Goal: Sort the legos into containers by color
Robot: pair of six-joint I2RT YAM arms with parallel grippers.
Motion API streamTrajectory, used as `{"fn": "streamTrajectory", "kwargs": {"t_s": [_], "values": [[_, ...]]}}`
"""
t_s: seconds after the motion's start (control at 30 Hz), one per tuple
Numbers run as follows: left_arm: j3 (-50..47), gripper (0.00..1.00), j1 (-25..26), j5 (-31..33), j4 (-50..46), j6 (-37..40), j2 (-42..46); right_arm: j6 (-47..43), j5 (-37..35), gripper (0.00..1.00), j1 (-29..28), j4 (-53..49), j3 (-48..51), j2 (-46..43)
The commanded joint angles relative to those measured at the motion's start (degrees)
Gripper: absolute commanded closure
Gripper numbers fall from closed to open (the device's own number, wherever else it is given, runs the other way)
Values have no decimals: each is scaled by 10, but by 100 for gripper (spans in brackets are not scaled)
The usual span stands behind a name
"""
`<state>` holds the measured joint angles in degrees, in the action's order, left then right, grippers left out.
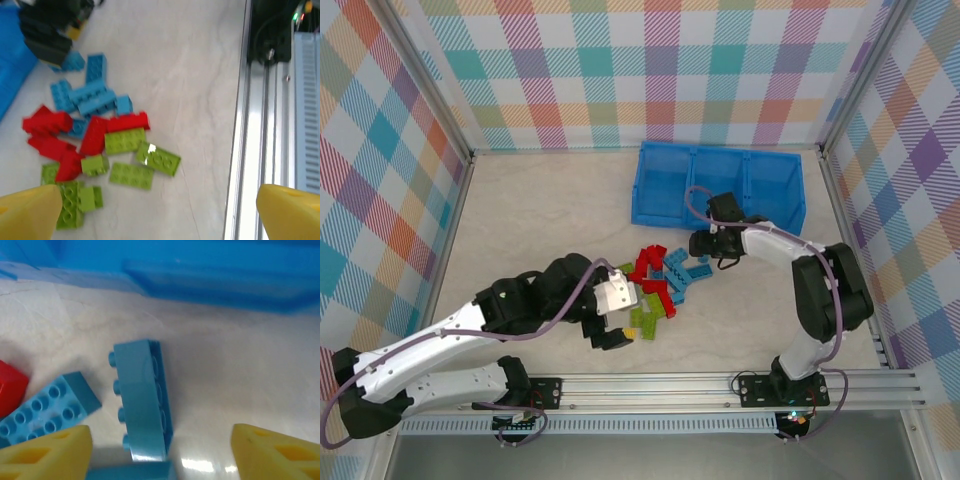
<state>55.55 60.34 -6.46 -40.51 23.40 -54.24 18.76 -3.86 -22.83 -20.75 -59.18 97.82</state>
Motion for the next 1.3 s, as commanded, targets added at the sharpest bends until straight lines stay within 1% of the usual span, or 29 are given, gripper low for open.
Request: {"fn": "streamTrajectory", "kwargs": {"t_s": [0.0, 0.03, 0.1, 0.23, 0.27, 0.33, 0.4, 0.5, 0.57, 0.6, 0.67, 0.7, 0.73, 0.77, 0.83, 0.9, 0.93, 1.03, 1.13, 1.2, 1.27], "values": [[4, 0, 7, 45, -70, -34, -1, -6, 6, 37, -7, 18, -20, 30], [3, 0, 7, 52, -78, -37, 4, -7, 4, 38, -9, 18, -23, 37], [-8, 0, 7, 65, -89, -33, 22, -5, 5, 46, -11, 22, -25, 46], [-55, 0, 7, 92, -45, -20, 77, 2, 5, 71, -15, 37, -11, 38], [-63, 0, 7, 94, -30, -17, 88, 2, 0, 75, -20, 39, -6, 30], [-80, 0, 7, 91, 2, -8, 110, 3, -15, 79, -28, 44, 15, 2], [-88, 0, 7, 90, 21, 1, 125, 8, -15, 82, -32, 52, 40, -37], [-99, 0, 6, 103, 46, 9, 142, 23, -7, 85, -35, 53, 75, -122], [-106, 0, 5, 110, 61, 9, 154, 34, -21, 87, -35, 55, 95, -196], [-109, 0, 2, 114, 69, 9, 161, 37, -42, 89, -35, 54, 101, -237], [-115, 0, -5, 128, 88, 3, 175, 31, -99, 88, -26, 46, 101, -303], [-119, 0, -11, 131, 99, -1, 183, 25, -126, 88, -8, 37, 91, -323], [-121, 0, -20, 135, 109, -7, 191, 21, -136, 88, 22, 24, 77, -331], [-122, 0, -29, 135, 117, -15, 197, 21, -131, 88, 57, 14, 62, -329], [-124, 0, -53, 129, 134, -38, 209, 19, -94, 89, 134, 11, 30, -297], [-124, 0, -77, 118, 142, -59, 213, 15, -61, 89, 181, 6, -12, -237], [-122, 0, -86, 111, 141, -65, 211, 12, -31, 89, 197, -3, -40, -199], [-109, 0, -98, 108, 123, -83, 189, 22, 16, 90, 224, -6, -95, -119], [-100, 0, -98, 105, 99, -94, 162, 32, -2, 92, 238, 3, -121, -76], [-97, 0, -98, 88, 100, -95, 150, 42, -5, 93, 250, -8, -137, -52], [-95, 0, -98, 85, 96, -97, 141, 33, -12, 91, 253, -15, -156, -21]]}}
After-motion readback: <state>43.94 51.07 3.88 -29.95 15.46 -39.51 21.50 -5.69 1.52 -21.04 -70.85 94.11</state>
